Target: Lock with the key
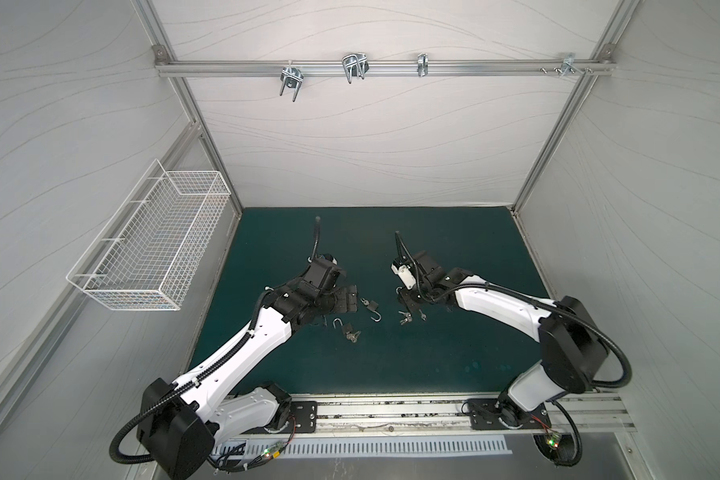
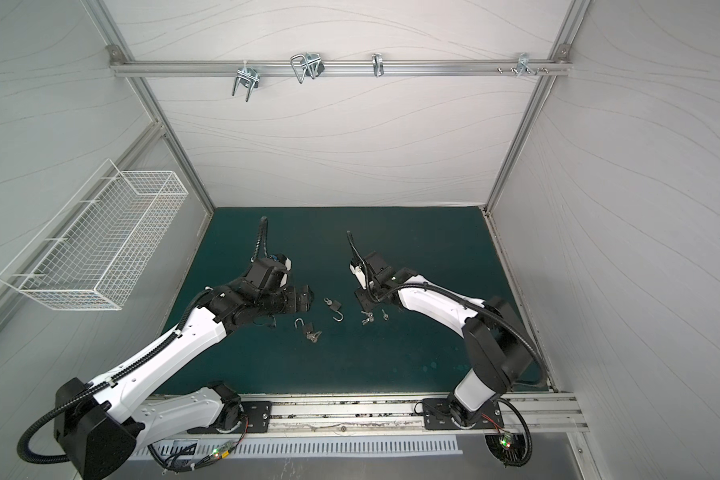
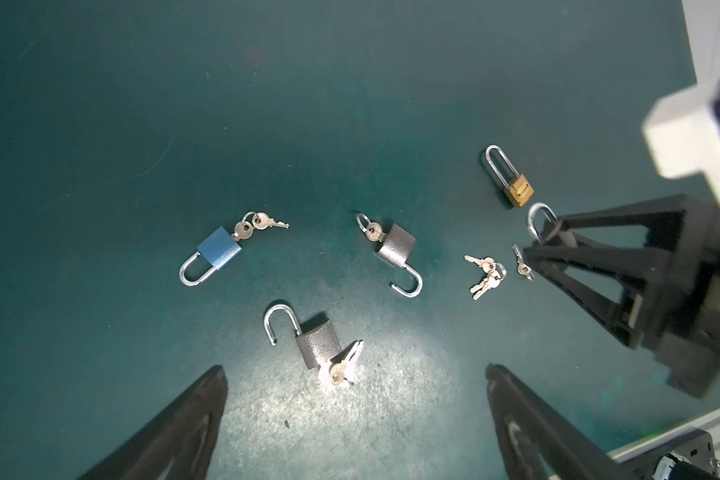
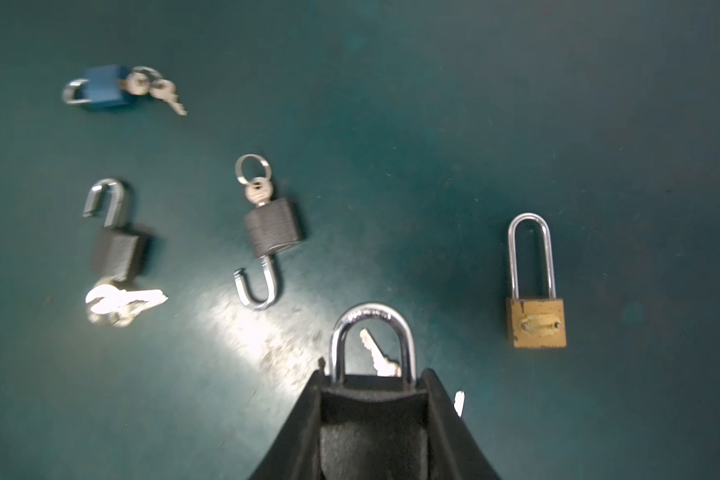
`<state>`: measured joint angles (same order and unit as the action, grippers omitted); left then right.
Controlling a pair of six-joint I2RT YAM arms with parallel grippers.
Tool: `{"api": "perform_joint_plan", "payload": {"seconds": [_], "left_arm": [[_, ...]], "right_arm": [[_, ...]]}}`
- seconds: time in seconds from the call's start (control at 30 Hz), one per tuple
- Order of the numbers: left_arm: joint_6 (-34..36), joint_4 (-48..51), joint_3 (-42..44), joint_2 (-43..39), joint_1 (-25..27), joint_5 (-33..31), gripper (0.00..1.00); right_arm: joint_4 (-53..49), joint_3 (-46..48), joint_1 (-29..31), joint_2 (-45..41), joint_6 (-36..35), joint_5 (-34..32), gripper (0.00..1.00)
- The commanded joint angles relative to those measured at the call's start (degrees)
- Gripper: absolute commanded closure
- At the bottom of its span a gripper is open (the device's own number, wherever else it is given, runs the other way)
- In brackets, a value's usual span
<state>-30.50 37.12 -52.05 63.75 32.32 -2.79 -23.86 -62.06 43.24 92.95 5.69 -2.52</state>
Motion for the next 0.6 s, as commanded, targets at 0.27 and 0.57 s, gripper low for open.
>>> {"api": "perform_joint_plan", "payload": {"seconds": [0.27, 0.57], "left_arm": [[-3.53, -2.33, 4.05, -3.83, -5.98, 5.39, 0.02], [-3.95, -2.58, 4.68, -3.55, -7.27, 7.19, 0.02]], "right_arm": [[-5.03, -10.14, -1.38, 14.09, -0.48, -1.58, 0.99], [-6.99, -14.01, -1.83, 19.77, -1.43, -3.71, 0.88]]}}
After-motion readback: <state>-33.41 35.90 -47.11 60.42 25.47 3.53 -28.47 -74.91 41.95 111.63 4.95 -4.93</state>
